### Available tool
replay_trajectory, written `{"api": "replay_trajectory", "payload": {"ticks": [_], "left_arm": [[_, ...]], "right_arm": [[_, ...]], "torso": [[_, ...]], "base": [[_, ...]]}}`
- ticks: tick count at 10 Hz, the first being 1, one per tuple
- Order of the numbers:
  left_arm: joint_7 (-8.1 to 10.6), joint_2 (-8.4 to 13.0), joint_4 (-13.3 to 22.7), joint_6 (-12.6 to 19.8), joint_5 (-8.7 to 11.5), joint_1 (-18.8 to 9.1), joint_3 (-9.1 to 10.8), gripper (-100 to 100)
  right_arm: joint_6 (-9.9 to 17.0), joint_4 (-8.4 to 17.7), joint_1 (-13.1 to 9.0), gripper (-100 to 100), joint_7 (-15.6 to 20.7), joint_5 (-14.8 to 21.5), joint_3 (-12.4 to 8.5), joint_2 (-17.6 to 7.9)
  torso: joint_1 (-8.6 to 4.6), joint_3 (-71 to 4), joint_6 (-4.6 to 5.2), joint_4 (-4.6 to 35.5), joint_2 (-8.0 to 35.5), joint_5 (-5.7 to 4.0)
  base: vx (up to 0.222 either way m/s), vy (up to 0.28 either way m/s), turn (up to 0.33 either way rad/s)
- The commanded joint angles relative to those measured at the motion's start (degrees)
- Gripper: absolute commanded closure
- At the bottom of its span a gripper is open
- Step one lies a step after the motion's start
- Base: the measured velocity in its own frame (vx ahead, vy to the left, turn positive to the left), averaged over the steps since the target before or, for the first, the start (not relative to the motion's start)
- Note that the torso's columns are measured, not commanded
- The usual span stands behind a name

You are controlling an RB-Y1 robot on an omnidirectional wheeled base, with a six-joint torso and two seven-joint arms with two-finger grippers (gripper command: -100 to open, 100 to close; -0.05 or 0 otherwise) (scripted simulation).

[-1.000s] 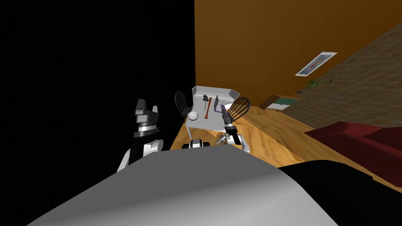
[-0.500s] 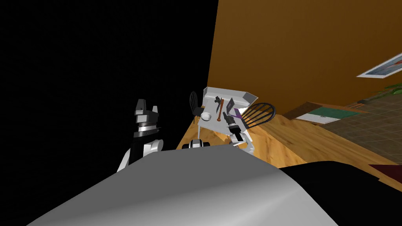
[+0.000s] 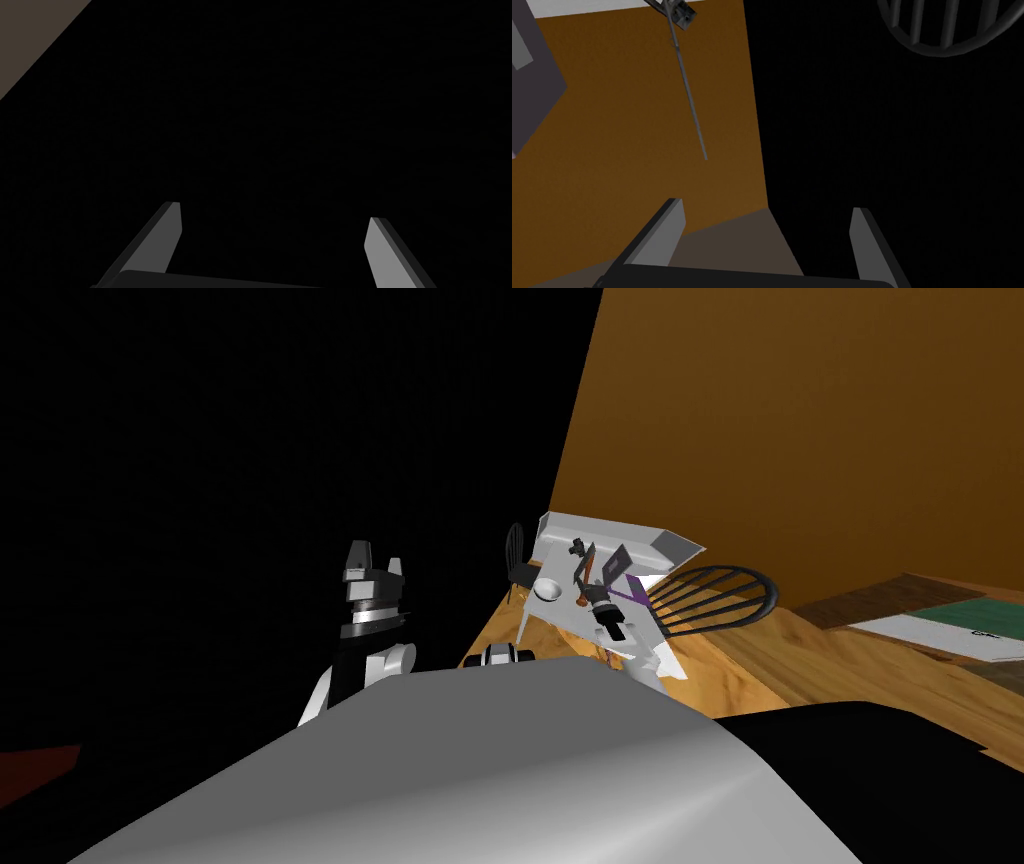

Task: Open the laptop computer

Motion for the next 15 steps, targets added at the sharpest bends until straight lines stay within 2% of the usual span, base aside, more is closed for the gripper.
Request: {"api": "replay_trajectory", "payload": {"ticks": [1, 4, 5, 6, 7, 9, 10, 12, 13, 15], "left_arm": [[0.0, 0.0, 0.0, 0.0, 0.0, 0.0, 0.0, 0], [0.15, 0.14, 0.18, 0.07, -0.07, 0.04, -0.69, 0], [0.24, 0.22, 0.22, 0.08, -0.11, -0.03, -1.09, 0], [0.31, 0.26, 0.23, 0.08, -0.13, -0.07, -1.34, 0], [0.38, 0.32, 0.26, 0.07, -0.17, -0.13, -1.65, 0], [0.48, 0.41, 0.28, 0.06, -0.21, -0.22, -2.1, 0], [0.5, 0.43, 0.28, 0.06, -0.22, -0.24, -2.19, 0], [0.5, 0.43, 0.28, 0.06, -0.22, -0.24, -2.19, 0], [0.5, 0.44, 0.28, 0.06, -0.22, -0.24, -2.19, 0], [0.5, 0.44, 0.28, 0.06, -0.22, -0.23, -2.18, 0]], "right_arm": [[2.76, 3.6, -1.4, -100, 2.84, 3.23, -1.66, -2.19], [6.93, 9.74, -3.96, -100, 7.61, 8.95, -4.51, -6.36], [6.93, 10.74, -3.96, -100, 7.61, 9.41, -4.51, -6.36], [8.27, 13.02, -4.82, -100, 9.13, 11.55, -5.35, -7.71], [8.27, 13.18, -4.82, -100, 9.13, 11.55, -5.35, -7.71], [10.86, 17.44, -6.51, -100, 12.05, 15.48, -6.87, -10.29], [10.86, 18.11, -6.51, -100, 12.05, 15.87, -6.87, -10.29], [13.32, 21.99, -8.16, -100, 14.8, 19.84, -8.21, -12.68], [13.32, 23.0, -8.16, -100, 14.8, 20.17, -8.21, -12.68], [15.59, 27.34, -9.73, -100, 17.34, 23.92, -9.39, -14.93]], "torso": [[-0.08, -0.01, 0.0, -0.01, -0.02, -0.03], [0.48, 0.03, -0.44, 0.11, 0.07, 0.12], [0.83, 0.11, -0.55, 0.14, 0.19, 0.25], [0.89, 0.15, -0.42, 0.14, 0.24, 0.29], [0.84, 0.15, -0.45, 0.13, 0.24, 0.27], [0.58, 0.1, -0.38, 0.09, 0.15, 0.19], [0.35, 0.06, -0.23, 0.06, 0.11, 0.12], [-0.08, -0.01, -0.05, -0.01, -0.03, -0.03], [-0.2, 0.0, 0.0, 0.0, 0.0, -0.07], [-0.1, -0.01, -0.01, -0.01, -0.02, -0.04]], "base": [[0.018, 0.055, 0.065], [0.012, 0.009, 0.218], [0.015, -0.012, 0.098], [0.004, -0.006, 0.117], [-0.005, -0.003, 0.078], [-0.017, -0.019, 0.173], [-0.018, -0.024, 0.108], [-0.024, -0.044, 0.174], [-0.024, -0.053, 0.051], [-0.027, -0.069, 0.112]]}}
